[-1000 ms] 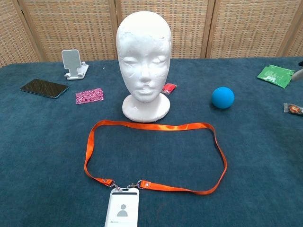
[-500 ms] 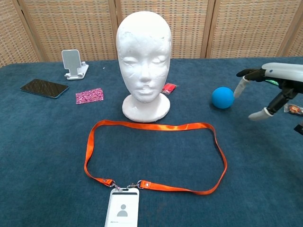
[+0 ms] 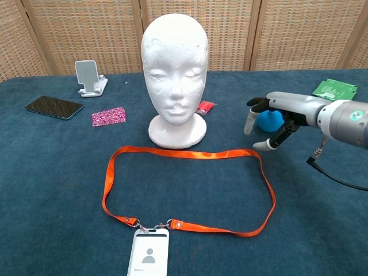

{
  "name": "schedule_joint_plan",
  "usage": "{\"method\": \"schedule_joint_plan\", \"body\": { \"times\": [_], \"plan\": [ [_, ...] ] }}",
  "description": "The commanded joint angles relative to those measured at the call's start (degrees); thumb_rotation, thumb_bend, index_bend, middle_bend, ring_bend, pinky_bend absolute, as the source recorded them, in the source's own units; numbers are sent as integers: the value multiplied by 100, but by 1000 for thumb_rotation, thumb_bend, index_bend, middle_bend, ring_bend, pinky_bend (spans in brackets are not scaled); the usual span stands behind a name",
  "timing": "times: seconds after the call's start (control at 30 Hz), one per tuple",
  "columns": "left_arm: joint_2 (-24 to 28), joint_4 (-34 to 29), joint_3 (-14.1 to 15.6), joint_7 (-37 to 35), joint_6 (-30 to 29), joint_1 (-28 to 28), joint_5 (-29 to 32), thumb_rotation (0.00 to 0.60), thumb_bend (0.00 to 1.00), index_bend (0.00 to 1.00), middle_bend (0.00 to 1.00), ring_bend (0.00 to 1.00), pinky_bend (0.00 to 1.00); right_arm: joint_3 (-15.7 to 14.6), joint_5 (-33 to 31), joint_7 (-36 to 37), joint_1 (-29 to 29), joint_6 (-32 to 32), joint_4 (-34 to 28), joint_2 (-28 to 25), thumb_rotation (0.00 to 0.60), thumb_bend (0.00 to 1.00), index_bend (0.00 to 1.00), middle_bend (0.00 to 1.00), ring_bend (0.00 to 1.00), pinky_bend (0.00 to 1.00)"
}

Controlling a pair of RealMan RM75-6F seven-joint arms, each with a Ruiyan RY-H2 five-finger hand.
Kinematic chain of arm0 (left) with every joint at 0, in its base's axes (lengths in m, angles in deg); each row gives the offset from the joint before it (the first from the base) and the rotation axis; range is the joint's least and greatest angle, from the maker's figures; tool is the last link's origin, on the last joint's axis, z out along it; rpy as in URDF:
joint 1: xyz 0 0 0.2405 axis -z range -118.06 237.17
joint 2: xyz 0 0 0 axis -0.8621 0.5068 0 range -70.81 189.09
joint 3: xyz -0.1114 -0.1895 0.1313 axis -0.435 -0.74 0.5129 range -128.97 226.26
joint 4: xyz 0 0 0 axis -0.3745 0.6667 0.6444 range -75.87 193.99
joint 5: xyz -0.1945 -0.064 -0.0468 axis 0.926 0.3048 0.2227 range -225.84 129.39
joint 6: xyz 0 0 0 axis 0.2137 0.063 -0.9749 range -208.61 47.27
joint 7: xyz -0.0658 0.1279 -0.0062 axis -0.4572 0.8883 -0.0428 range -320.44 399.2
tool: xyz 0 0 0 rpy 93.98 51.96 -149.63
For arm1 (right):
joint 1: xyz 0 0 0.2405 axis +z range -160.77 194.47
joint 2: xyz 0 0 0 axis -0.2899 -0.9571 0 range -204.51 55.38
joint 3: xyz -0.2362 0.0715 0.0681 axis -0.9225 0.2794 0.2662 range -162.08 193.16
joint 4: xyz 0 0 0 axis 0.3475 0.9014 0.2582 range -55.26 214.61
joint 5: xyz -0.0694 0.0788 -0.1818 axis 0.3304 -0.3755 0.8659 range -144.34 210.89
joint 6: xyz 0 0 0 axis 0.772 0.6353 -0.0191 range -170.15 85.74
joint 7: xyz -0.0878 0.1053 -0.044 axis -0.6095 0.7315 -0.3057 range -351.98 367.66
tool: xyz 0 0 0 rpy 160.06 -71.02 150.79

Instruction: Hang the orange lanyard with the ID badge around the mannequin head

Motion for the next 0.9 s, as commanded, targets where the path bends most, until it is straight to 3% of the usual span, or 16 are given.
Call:
{"method": "schedule_joint_plan", "body": {
  "times": [0.03,0.43,0.9],
  "plan": [
    [0,2,0,-7,3,2,5,600,0,0,0,0,0,-50,-130,-196,153,60,175,240,600,492,448,0,0,0],
    [12,1,10,-65,7,13,-4,600,0,0,0,0,0,-115,-147,-625,401,348,740,750,600,505,458,0,0,0],
    [23,1,4,-101,21,26,23,600,0,0,0,0,0,-274,-484,-1344,585,312,1092,912,600,508,471,0,0,0]
  ]
}}
